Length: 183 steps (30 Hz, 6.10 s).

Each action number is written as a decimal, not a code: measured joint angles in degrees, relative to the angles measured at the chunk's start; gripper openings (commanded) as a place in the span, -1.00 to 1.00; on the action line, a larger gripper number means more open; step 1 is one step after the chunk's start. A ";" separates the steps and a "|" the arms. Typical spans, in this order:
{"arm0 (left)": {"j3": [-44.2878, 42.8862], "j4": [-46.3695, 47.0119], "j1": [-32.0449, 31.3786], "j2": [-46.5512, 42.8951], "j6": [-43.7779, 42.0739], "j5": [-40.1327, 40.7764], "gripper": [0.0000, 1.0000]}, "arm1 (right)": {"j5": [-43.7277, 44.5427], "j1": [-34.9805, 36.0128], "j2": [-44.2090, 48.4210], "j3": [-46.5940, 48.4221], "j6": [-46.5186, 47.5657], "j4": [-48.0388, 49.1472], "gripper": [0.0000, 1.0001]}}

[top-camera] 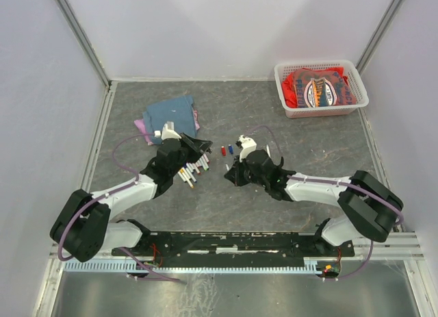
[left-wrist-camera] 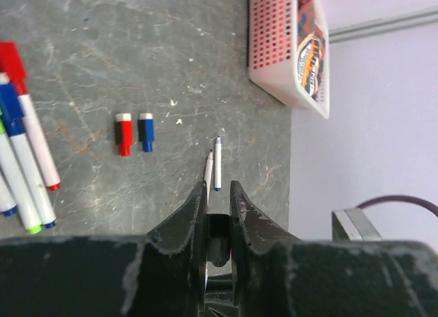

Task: Open the pen caps
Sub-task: Open the pen cap from the pen, then place the pen at the center of the board, then place the pen cap at the center of the board, then pick up the pen from the center of the board.

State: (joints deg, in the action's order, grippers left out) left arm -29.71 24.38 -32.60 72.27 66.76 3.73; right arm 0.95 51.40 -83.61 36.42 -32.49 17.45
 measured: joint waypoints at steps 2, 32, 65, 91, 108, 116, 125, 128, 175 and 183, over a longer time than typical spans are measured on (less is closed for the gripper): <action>0.00 2.19 0.59 0.00 -1.64 -1.01 -0.94 | -2.19 -1.62 0.39 -1.18 -1.20 0.92 -0.98; -28.61 -29.29 -3.21 30.29 -24.24 6.84 -0.62 | 24.90 -7.85 -11.82 18.88 0.72 -27.87 -0.83; -31.34 -29.73 -3.78 33.22 -24.26 7.50 -0.25 | 27.32 -11.39 -15.34 20.26 3.98 -29.59 -0.25; -4.37 -28.96 -0.61 -12.37 -20.76 23.37 0.15 | 10.99 -1.66 -30.21 48.57 9.97 -29.94 -0.10; -0.48 -28.68 -0.50 -18.58 -19.19 26.18 0.15 | 10.78 -0.50 -37.48 52.87 9.62 -34.03 -0.11; -0.28 -28.57 -0.50 -19.21 -19.19 26.23 0.15 | 11.30 -0.50 -38.32 53.02 9.62 -34.40 -0.12; 0.15 -28.52 -0.50 -19.93 -19.19 26.23 0.14 | 11.96 -0.50 -39.15 53.51 9.62 -34.67 -0.12; 0.17 -28.52 -0.50 -20.04 -19.19 26.21 0.14 | 12.13 -0.50 -39.39 53.51 9.62 -34.88 -0.12; -0.59 -28.48 -0.48 -14.93 -17.75 23.74 0.41 | 14.32 -0.48 -37.66 46.77 4.02 -28.81 -0.90; -3.65 -27.02 0.50 -7.91 -17.64 17.70 0.41 | 13.64 -0.48 -30.32 36.54 3.41 -27.21 -0.93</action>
State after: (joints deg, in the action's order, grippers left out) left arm -33.36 -2.63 -32.10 64.36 49.12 21.43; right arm 14.59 50.92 -113.93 72.97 -29.08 -9.76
